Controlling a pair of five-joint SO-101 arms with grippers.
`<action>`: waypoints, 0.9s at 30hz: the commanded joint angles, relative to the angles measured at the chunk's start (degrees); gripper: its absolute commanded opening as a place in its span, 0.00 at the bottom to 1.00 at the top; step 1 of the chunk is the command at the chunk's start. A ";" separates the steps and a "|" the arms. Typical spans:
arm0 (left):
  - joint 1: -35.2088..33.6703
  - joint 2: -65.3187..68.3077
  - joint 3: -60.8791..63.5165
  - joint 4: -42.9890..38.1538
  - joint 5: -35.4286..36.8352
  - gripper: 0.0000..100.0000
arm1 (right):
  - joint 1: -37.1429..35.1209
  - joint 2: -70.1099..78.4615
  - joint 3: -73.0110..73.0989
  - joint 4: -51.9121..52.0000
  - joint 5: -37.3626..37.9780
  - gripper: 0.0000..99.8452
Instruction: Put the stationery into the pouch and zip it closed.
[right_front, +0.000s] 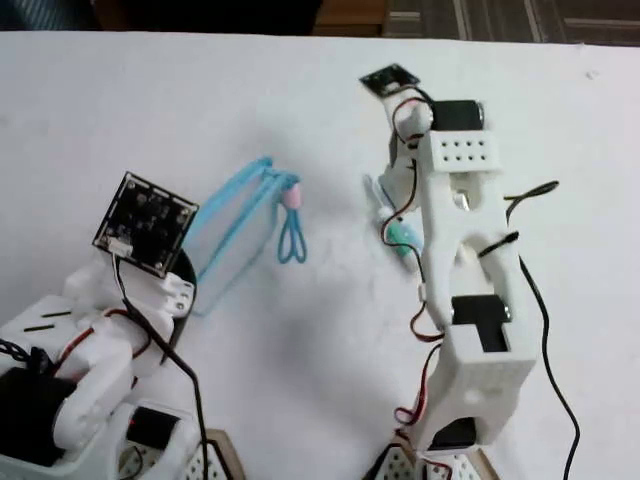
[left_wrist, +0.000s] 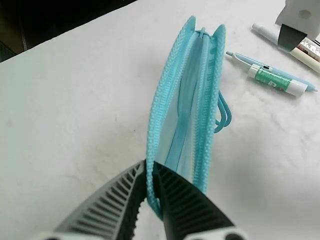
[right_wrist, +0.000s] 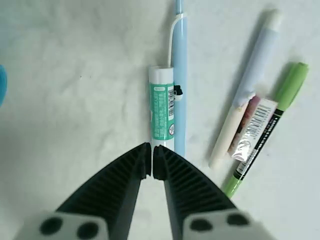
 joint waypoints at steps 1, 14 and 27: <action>-0.84 1.10 0.18 0.70 0.44 0.02 | -1.27 1.63 3.34 -0.48 2.73 0.05; -0.84 1.19 0.26 0.62 0.44 0.02 | -4.70 12.44 8.97 -13.41 -2.55 0.15; -0.84 1.19 0.26 0.62 0.44 0.02 | -4.44 9.63 7.91 -16.75 -4.04 0.02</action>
